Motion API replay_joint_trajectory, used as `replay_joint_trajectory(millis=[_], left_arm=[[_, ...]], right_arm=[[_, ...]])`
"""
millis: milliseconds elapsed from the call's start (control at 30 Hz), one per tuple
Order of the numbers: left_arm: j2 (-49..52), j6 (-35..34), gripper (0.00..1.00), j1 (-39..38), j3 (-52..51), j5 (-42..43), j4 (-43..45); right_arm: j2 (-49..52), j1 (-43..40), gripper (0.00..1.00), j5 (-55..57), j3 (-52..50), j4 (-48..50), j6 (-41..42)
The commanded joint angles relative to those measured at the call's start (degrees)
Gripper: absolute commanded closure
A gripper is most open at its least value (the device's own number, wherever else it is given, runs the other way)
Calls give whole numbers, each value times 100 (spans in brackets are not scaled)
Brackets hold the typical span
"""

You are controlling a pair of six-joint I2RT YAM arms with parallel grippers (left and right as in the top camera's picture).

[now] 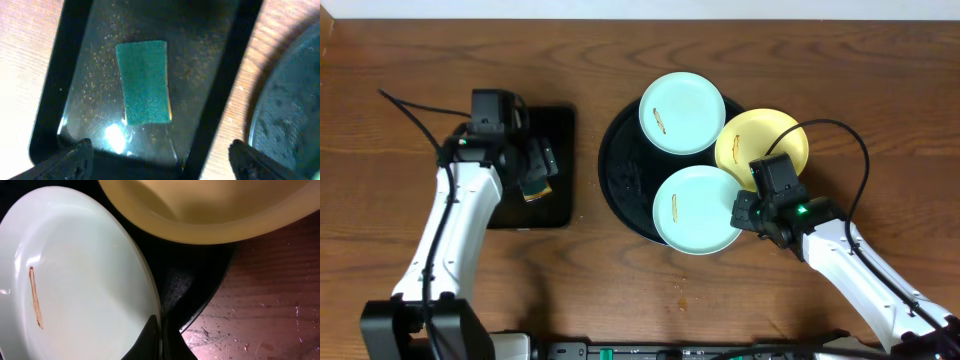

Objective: Clean dirty plates on tray and stack at the side
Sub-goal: 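Lower the left gripper onto the green sponge in the black tray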

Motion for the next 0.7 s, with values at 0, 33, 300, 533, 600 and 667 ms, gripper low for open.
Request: replay_joint_trajectory(millis=[0, 33, 300, 533, 600, 667], left_arm=[[-20, -284, 18, 28, -553, -334, 468], [-20, -299, 18, 28, -713, -380, 664], [-13, -382, 20, 28, -1755, -376, 2015], [22, -444, 28, 24, -2286, -350, 2879], [81, -444, 28, 24, -2306, -350, 3051], [168, -446, 28, 22, -2306, -343, 3167]], right_arm=[[28, 46, 99, 79, 46, 4, -107], [28, 46, 99, 79, 46, 2, -107], [28, 46, 99, 79, 46, 2, -107], [28, 46, 99, 76, 46, 2, -107], [28, 46, 99, 76, 46, 0, -107], [28, 46, 99, 74, 46, -2, -107]])
